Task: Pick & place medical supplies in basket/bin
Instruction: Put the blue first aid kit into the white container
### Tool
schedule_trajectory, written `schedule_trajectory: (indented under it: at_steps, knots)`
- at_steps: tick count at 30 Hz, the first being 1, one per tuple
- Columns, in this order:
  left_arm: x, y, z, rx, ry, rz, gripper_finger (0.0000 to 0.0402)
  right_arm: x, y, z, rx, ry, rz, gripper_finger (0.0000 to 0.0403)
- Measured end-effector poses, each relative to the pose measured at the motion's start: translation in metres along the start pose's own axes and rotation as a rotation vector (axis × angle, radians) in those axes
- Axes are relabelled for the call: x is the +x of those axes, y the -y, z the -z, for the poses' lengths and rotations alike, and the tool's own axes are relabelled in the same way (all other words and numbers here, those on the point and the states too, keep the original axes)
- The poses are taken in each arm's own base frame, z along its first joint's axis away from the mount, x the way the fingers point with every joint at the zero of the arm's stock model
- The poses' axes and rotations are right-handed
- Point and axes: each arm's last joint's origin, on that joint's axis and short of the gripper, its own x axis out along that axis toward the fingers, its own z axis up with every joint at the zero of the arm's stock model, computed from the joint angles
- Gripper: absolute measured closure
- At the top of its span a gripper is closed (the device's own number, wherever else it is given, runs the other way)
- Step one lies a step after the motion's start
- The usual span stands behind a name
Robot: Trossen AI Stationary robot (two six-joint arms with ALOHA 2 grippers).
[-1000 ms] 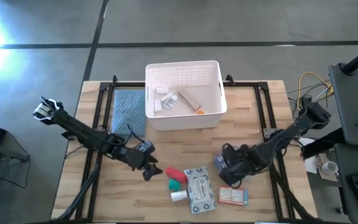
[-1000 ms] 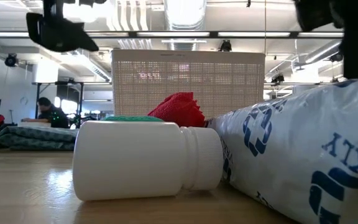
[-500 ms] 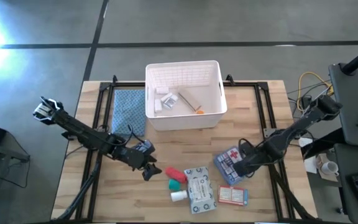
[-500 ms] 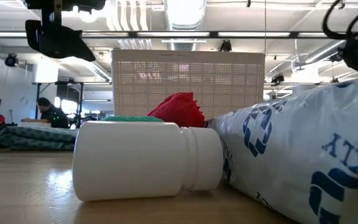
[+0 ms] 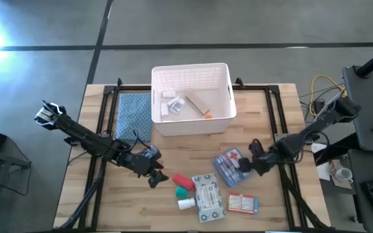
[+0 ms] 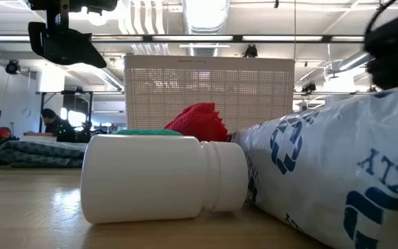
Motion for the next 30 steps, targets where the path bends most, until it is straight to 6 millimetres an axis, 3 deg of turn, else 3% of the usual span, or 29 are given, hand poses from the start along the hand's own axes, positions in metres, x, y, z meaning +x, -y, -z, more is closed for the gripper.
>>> schedule_trajectory:
  at_steps: [5, 9, 14, 17, 19, 25, 30]
  knots:
    - [0.000, -0.001, -0.002, 0.006, 0.007, -0.005, 0.0081, 0.005, -0.014, -0.009, -0.007, 0.083, -0.086, 0.0078]
    - [0.001, -0.004, -0.008, -0.006, 0.023, -0.016, 0.0081, 0.009, -0.029, -0.011, -0.108, 0.087, -0.182, 0.0078]
    - [0.003, -0.007, -0.019, -0.039, 0.079, -0.009, 0.0081, -0.004, -0.060, -0.007, -0.243, 0.144, -0.447, 0.0078]
    - [0.003, -0.008, -0.027, -0.063, 0.127, 0.007, 0.0081, -0.010, -0.068, -0.008, -0.264, 0.212, -0.484, 0.0078]
    - [0.004, -0.009, -0.031, -0.074, 0.144, 0.012, 0.0081, -0.012, -0.065, -0.009, -0.249, 0.213, -0.417, 0.0078]
    - [0.017, -0.017, -0.040, -0.126, 0.164, -0.026, 0.0081, -0.011, -0.032, -0.013, -0.069, 0.212, -0.046, 0.0078]
    - [0.044, -0.025, -0.051, -0.176, 0.195, -0.052, 0.0081, -0.001, -0.019, -0.012, -0.025, 0.125, -0.013, 0.0078]
